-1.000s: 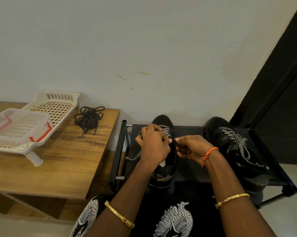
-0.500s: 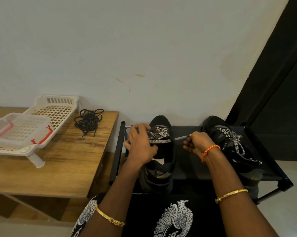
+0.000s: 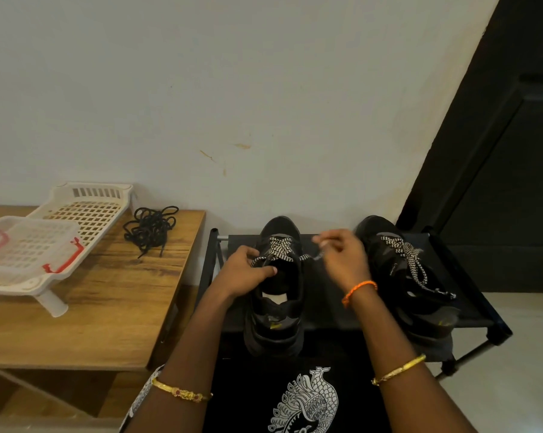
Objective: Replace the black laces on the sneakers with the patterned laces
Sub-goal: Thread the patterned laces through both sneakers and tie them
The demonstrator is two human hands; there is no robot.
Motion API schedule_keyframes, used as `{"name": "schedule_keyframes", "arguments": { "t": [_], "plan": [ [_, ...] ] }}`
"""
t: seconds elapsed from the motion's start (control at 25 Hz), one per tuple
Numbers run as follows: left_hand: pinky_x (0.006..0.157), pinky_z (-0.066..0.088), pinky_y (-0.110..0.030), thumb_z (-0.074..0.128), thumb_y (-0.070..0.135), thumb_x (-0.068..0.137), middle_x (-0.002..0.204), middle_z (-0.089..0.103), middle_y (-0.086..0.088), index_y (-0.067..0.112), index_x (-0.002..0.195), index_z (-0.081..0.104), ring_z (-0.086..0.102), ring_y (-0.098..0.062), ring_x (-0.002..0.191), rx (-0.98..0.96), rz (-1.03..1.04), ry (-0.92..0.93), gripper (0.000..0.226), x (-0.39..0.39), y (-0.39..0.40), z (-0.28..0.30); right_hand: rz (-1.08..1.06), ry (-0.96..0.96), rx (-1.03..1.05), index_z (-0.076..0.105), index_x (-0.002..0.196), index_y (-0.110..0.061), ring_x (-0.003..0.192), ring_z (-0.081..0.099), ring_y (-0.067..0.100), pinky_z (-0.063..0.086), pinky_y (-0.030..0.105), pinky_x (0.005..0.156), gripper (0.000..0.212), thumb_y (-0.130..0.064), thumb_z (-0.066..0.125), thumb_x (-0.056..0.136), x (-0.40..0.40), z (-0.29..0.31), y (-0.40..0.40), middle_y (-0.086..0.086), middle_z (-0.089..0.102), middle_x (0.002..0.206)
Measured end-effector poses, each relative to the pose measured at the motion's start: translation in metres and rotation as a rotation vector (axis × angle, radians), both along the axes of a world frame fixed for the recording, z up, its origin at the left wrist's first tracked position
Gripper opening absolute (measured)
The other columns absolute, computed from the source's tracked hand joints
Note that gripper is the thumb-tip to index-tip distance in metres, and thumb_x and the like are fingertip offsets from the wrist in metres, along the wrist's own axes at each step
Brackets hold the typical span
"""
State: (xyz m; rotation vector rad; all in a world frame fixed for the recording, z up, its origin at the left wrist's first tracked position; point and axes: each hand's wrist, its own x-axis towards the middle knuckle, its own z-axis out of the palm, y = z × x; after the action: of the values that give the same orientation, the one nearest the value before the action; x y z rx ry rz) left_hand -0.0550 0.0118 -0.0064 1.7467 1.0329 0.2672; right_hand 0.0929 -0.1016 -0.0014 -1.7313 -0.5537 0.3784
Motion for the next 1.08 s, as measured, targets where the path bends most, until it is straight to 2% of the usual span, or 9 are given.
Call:
{"name": "schedule_keyframes", "arguments": {
  "t": [0.04,0.12,0.24,0.4,0.52,0.64,0.84,0.96,1.08],
  "plan": [
    [0.085,0.052,-0.028,0.072,0.025,0.083,0.114,0.058,-0.006,0.013,0.122,0.049,0.060,-0.016,0.101,0.000,0.007,-0.033,0.047,0.001,0.000,0.000,0.129,-0.089,-0.133,0.061,0.088,-0.016,0.077,0.062,0.013,0.051,0.019,0.072,0.013,-0.005,0.056,0.089,-0.008,-0.004,0.004,0.000,0.067,0.084],
    [0.079,0.051,-0.023,0.066,0.026,0.088,0.108,0.060,-0.003,0.015,0.115,0.051,0.060,-0.011,0.095,0.015,-0.013,-0.053,0.032,-0.001,-0.003,0.003,0.280,-0.183,-0.333,0.066,0.086,-0.025,0.086,0.063,0.015,0.052,0.032,0.086,0.012,-0.016,0.059,0.090,-0.012,-0.010,0.006,-0.001,0.069,0.090],
    [0.073,0.047,-0.020,0.059,0.026,0.094,0.103,0.058,-0.001,0.016,0.109,0.050,0.057,-0.009,0.092,0.023,-0.035,-0.049,0.021,-0.002,-0.006,0.005,0.213,-0.212,-0.396,0.061,0.064,-0.034,0.092,0.063,0.020,0.047,0.048,0.095,0.027,-0.018,0.063,0.087,-0.008,-0.006,0.001,-0.007,0.067,0.080],
    [0.084,0.047,-0.029,0.052,0.024,0.097,0.110,0.057,-0.006,0.014,0.108,0.047,0.056,-0.016,0.101,0.029,-0.047,-0.009,0.015,-0.001,-0.006,0.004,0.122,-0.197,-0.413,0.061,0.063,-0.030,0.087,0.062,0.018,0.049,0.045,0.092,0.027,-0.016,0.064,0.085,-0.005,-0.001,-0.004,-0.008,0.063,0.073],
    [0.079,0.046,-0.026,0.054,0.030,0.096,0.109,0.057,-0.005,0.015,0.106,0.047,0.056,-0.013,0.099,0.003,-0.056,-0.003,0.019,-0.001,-0.005,0.005,0.127,-0.150,-0.397,0.062,0.067,-0.028,0.086,0.062,0.018,0.050,0.040,0.089,0.022,-0.016,0.063,0.085,-0.003,-0.002,-0.002,-0.008,0.063,0.074],
    [0.068,0.042,-0.024,0.051,0.043,0.095,0.094,0.058,-0.001,0.016,0.092,0.050,0.056,-0.012,0.087,0.040,-0.024,-0.025,0.028,-0.003,-0.003,0.005,0.271,-0.044,-0.344,0.069,0.090,-0.021,0.089,0.061,0.015,0.050,0.030,0.084,0.010,-0.017,0.060,0.089,-0.006,-0.002,0.004,-0.003,0.065,0.086],
    [0.057,0.035,-0.023,0.048,0.033,0.099,0.068,0.053,0.003,0.015,0.074,0.056,0.049,-0.011,0.066,0.200,0.103,-0.041,0.032,-0.002,-0.001,0.007,0.173,-0.124,-0.381,0.063,0.066,-0.027,0.082,0.060,0.015,0.050,0.031,0.080,0.022,-0.020,0.065,0.086,-0.004,-0.003,0.004,-0.005,0.064,0.074],
    [0.054,0.032,-0.022,0.050,0.033,0.097,0.066,0.055,0.004,0.012,0.077,0.061,0.046,-0.006,0.059,0.222,0.131,-0.028,0.032,-0.003,-0.001,0.007,0.139,-0.121,-0.394,0.065,0.066,-0.026,0.081,0.060,0.015,0.051,0.033,0.081,0.020,-0.020,0.067,0.085,-0.002,-0.003,0.002,-0.004,0.065,0.074],
    [0.054,0.039,-0.022,0.055,0.031,0.096,0.068,0.061,0.001,0.010,0.077,0.067,0.048,-0.008,0.056,0.170,0.151,-0.089,0.030,-0.008,0.000,0.012,0.143,0.021,-0.265,0.069,0.070,-0.015,0.068,0.057,0.012,0.052,0.033,0.076,0.016,-0.010,0.066,0.085,-0.004,0.001,0.000,0.001,0.063,0.067]
  ]
}}
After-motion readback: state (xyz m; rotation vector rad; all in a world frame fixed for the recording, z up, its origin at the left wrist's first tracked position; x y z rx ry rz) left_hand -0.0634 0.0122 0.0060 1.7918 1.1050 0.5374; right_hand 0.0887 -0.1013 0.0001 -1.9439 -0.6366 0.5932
